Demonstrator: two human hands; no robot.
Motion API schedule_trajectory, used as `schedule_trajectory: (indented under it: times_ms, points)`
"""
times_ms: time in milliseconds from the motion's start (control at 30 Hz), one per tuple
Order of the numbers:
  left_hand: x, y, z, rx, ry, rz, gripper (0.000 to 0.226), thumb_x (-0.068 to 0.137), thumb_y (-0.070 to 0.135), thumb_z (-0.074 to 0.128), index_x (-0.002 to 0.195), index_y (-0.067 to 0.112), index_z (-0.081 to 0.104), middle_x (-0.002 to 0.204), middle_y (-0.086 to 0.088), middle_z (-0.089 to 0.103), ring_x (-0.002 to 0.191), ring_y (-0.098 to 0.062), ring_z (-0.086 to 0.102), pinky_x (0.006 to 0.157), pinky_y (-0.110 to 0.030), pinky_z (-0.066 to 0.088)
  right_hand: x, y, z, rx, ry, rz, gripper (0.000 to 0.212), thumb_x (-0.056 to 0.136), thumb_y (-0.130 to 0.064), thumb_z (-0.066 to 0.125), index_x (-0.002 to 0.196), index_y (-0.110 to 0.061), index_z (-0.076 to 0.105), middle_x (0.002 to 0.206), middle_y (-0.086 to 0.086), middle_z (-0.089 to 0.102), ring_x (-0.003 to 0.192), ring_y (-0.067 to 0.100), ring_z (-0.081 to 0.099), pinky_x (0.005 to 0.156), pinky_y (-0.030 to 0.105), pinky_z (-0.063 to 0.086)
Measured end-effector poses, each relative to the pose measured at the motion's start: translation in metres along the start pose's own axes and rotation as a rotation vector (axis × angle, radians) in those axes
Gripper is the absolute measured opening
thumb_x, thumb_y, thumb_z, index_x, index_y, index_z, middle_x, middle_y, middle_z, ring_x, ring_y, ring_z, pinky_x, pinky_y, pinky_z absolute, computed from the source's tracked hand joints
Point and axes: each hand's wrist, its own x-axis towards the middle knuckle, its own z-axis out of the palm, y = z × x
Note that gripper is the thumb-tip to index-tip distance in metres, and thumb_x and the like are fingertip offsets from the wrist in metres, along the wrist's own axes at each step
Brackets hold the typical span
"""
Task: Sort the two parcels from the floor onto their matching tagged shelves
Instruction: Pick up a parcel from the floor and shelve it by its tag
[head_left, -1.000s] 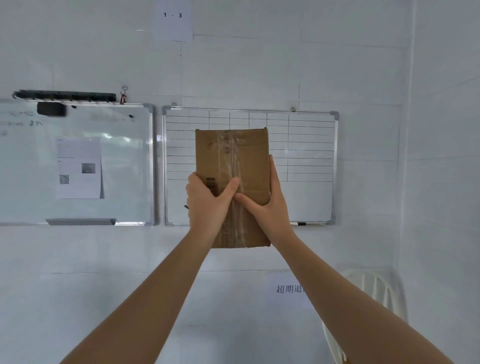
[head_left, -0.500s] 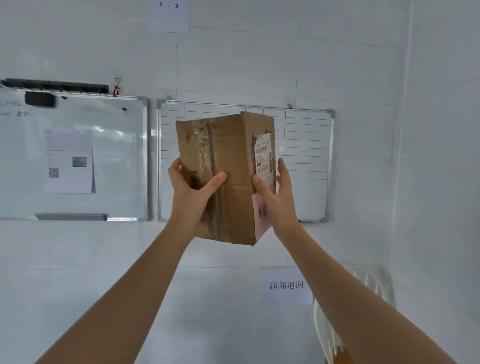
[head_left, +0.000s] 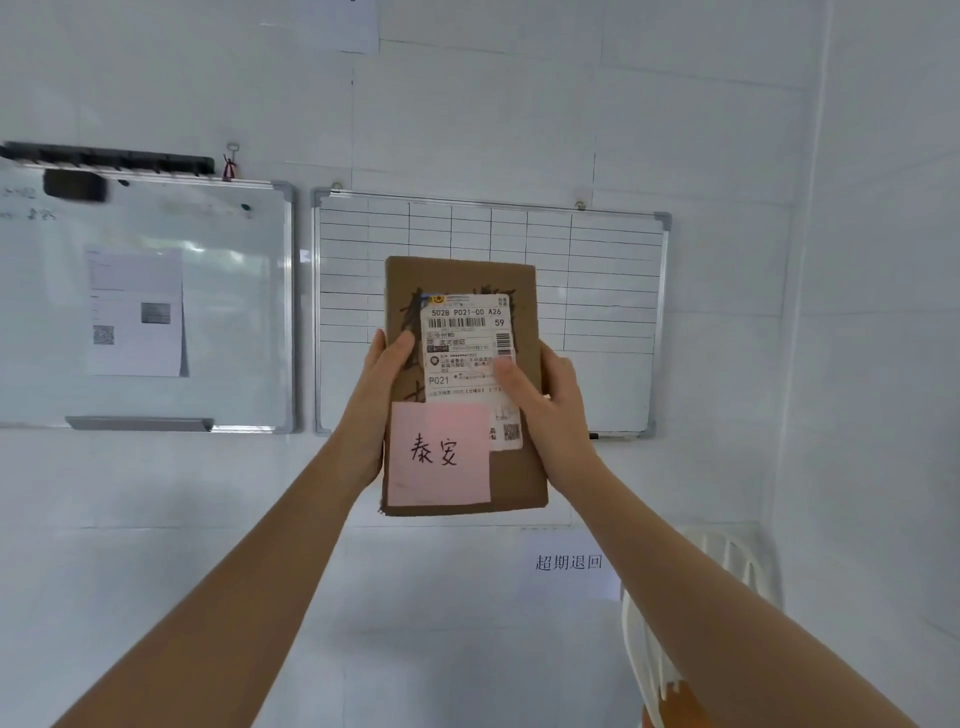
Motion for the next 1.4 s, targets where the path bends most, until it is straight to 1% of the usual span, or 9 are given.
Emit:
schedule_trajectory:
  times_ms: [100, 233, 333, 433, 600, 800, 1033, 1167, 1400]
  points:
    - [-0.001, -0.003, -0.002, -0.051, -0.013, 0.004, 0.066, 0.084, 0.046, 0.053, 0.142, 0.023, 0.032, 0.120, -0.010, 0.064, 0.085, -0.019, 0.071, 0.058, -0.028, 0.057, 0.001, -0.002, -0.001, 0.159, -0.084, 0.072, 0.058, 0.082, -0.031, 0.069, 0.135, -0.032, 0.046, 0.132, 0.007, 0.043, 0.112, 0.024, 0.061, 0.080, 0.036, 0.059]
    - [-0.004, 0.002, 0.001, -0.047, -0.071, 0.062, 0.055, 0.087, 0.036, 0.048, 0.138, 0.019, 0.037, 0.112, -0.006, 0.067, 0.083, -0.019, 0.071, 0.064, -0.032, 0.060, 0.000, 0.001, -0.001, 0.430, -0.222, 0.122, 0.064, 0.089, -0.016, 0.057, 0.145, -0.031, 0.028, 0.130, 0.005, 0.060, 0.101, 0.020, 0.069, 0.075, 0.033, 0.058]
    - [-0.002, 0.003, -0.002, 0.000, -0.058, 0.092, 0.052, 0.091, 0.030, 0.047, 0.140, 0.022, 0.032, 0.110, -0.002, 0.067, 0.085, -0.017, 0.071, 0.066, -0.033, 0.059, 0.004, 0.005, -0.001, 0.462, -0.201, 0.122, 0.060, 0.090, -0.017, 0.055, 0.144, -0.027, 0.031, 0.124, 0.003, 0.064, 0.099, 0.018, 0.069, 0.075, 0.032, 0.057]
    - [-0.003, 0.000, -0.007, 0.012, -0.053, 0.118, 0.059, 0.088, 0.029, 0.053, 0.142, 0.026, 0.029, 0.113, -0.003, 0.066, 0.089, -0.016, 0.070, 0.064, -0.028, 0.057, 0.008, 0.003, 0.003, 0.433, -0.176, 0.138, 0.059, 0.089, -0.016, 0.057, 0.142, -0.026, 0.034, 0.114, 0.001, 0.068, 0.094, 0.017, 0.070, 0.073, 0.031, 0.058]
    - [-0.005, 0.007, -0.020, 0.024, -0.057, 0.126, 0.067, 0.081, 0.031, 0.054, 0.142, 0.027, 0.029, 0.121, -0.007, 0.062, 0.095, -0.019, 0.068, 0.070, -0.031, 0.058, 0.009, 0.000, 0.021, 0.473, -0.190, 0.117, 0.055, 0.091, -0.010, 0.053, 0.141, -0.024, 0.035, 0.109, 0.000, 0.069, 0.089, 0.015, 0.071, 0.069, 0.029, 0.058]
    - [-0.011, 0.018, -0.039, 0.070, -0.056, 0.154, 0.060, 0.085, 0.032, 0.051, 0.141, 0.022, 0.030, 0.120, -0.006, 0.063, 0.096, -0.021, 0.068, 0.072, -0.034, 0.059, 0.009, 0.002, 0.044, 0.529, -0.208, 0.102, 0.056, 0.092, -0.023, 0.052, 0.144, -0.023, 0.031, 0.129, 0.013, 0.060, 0.104, 0.022, 0.066, 0.084, 0.035, 0.057]
    - [-0.019, 0.023, -0.044, 0.140, 0.006, 0.199, 0.064, 0.083, 0.033, 0.053, 0.141, 0.020, 0.031, 0.128, -0.014, 0.058, 0.105, -0.027, 0.064, 0.079, -0.037, 0.057, 0.008, 0.012, 0.054, 0.604, -0.236, 0.094, 0.057, 0.092, -0.023, 0.052, 0.145, -0.023, 0.031, 0.127, 0.009, 0.061, 0.102, 0.019, 0.067, 0.080, 0.031, 0.057]
    - [-0.024, 0.026, -0.034, 0.195, 0.042, 0.215, 0.064, 0.084, 0.032, 0.053, 0.143, 0.021, 0.029, 0.124, -0.011, 0.060, 0.098, -0.020, 0.067, 0.071, -0.031, 0.057, 0.009, 0.011, 0.049, 0.654, -0.265, 0.094, 0.068, 0.083, -0.029, 0.057, 0.145, -0.026, 0.030, 0.128, 0.009, 0.061, 0.103, 0.020, 0.067, 0.081, 0.033, 0.057]
    - [-0.064, 0.046, -0.024, 0.303, 0.208, 0.238, 0.063, 0.083, 0.036, 0.051, 0.142, 0.024, 0.032, 0.124, -0.006, 0.062, 0.103, -0.020, 0.066, 0.074, -0.029, 0.057, 0.001, -0.002, 0.055, 0.777, -0.439, 0.154, 0.065, 0.086, -0.025, 0.056, 0.145, -0.025, 0.029, 0.130, 0.011, 0.060, 0.109, 0.024, 0.065, 0.087, 0.038, 0.056]
